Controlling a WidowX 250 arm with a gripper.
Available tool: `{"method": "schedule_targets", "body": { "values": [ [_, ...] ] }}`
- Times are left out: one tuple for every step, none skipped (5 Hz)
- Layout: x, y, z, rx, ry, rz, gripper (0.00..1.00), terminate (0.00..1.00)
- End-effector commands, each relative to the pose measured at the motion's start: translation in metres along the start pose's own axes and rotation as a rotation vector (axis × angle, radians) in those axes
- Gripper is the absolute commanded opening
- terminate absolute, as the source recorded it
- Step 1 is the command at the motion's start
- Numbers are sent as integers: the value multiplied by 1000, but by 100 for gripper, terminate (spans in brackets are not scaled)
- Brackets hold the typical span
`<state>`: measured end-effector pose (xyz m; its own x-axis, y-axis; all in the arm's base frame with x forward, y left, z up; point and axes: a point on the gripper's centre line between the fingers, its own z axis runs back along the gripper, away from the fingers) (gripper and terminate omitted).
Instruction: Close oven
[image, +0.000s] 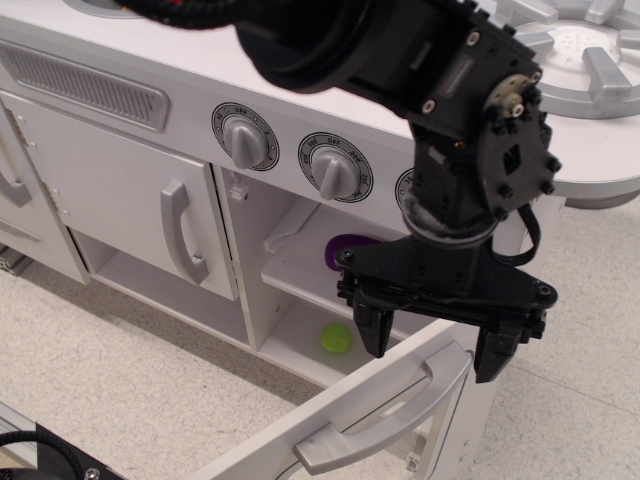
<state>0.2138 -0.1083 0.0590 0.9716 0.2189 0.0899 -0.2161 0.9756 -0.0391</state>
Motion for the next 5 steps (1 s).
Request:
{"method": "schedule_targets", "body": {
  "values": [
    [0,0,0,0,0,0,100,0],
    [-16,-1,4,-72,44,89,100,0],
    [-32,5,-1,-98,92,163,100,0],
    [-46,23,-27,-65,71,178,100,0],
    [-47,32,-43,-49,44,186,100,0]
  ]
}}
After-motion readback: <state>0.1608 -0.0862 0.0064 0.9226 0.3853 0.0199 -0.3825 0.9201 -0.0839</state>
